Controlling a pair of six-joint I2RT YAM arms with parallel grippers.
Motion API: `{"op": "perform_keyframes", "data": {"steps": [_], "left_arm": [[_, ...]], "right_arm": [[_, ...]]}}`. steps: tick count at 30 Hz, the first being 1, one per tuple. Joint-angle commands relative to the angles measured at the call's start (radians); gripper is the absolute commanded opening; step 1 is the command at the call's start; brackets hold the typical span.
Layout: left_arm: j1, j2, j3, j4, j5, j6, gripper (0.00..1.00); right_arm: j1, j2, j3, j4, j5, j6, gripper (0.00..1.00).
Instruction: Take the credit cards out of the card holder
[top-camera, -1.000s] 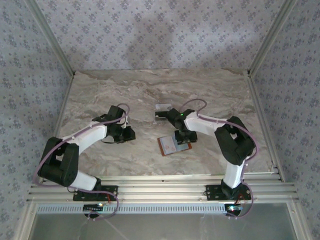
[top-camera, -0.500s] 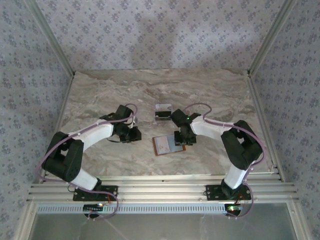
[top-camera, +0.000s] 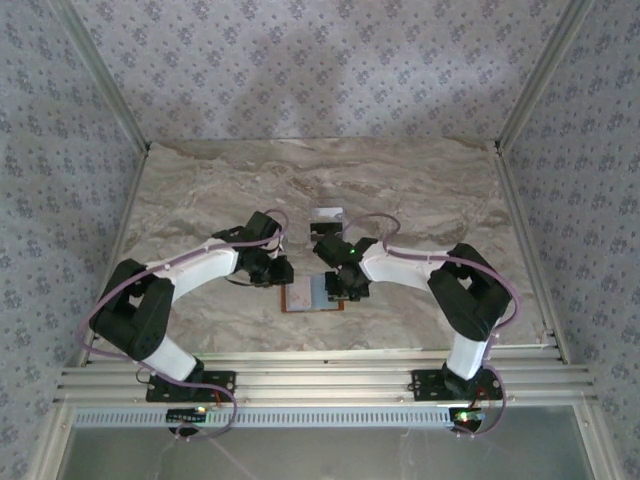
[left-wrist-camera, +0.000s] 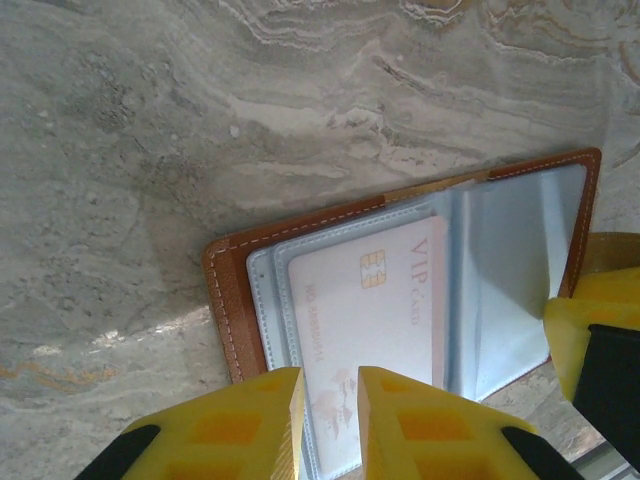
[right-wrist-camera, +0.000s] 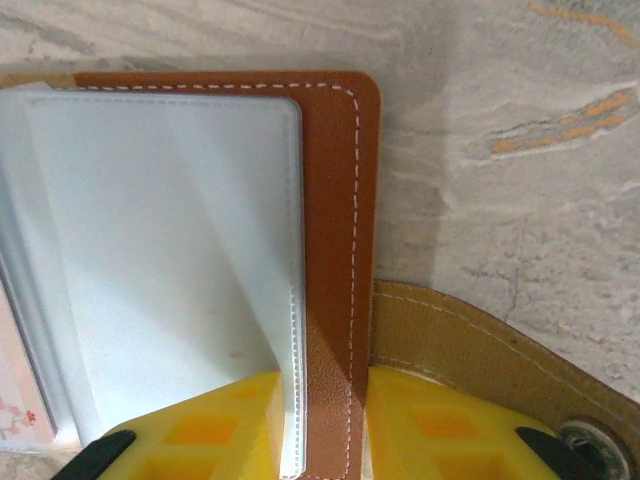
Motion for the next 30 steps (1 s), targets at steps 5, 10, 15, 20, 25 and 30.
{"op": "perform_keyframes", "data": {"steps": [5,10,15,20,25,30], "left_arm": [[-0.018,0.051,-0.007,0.012,0.007,0.001,0.22],[-0.020,0.082,-0.010,-0.001,-0.029,0.010,0.21],[-0.020,0.088,-0.022,-0.006,-0.043,0.011,0.19],[-0.020,0.087,-0.030,-0.009,-0.048,0.012,0.17],[-0.020,0.085,-0.031,-0.010,-0.048,0.010,0.16],[-0.020,0.076,-0.033,-0.012,-0.051,0.006,0.16]], "right_arm": [[0.007,0.004,0.031,-0.059,0.030,0.019,0.34],[0.008,-0.029,0.069,-0.131,0.090,0.004,0.36],[0.013,-0.056,0.140,-0.200,0.141,-0.013,0.36],[0.015,-0.076,0.161,-0.150,0.060,-0.014,0.35],[0.002,-0.043,0.146,0.042,-0.102,-0.005,0.32],[0.003,0.028,0.148,0.157,-0.209,0.021,0.29]]}}
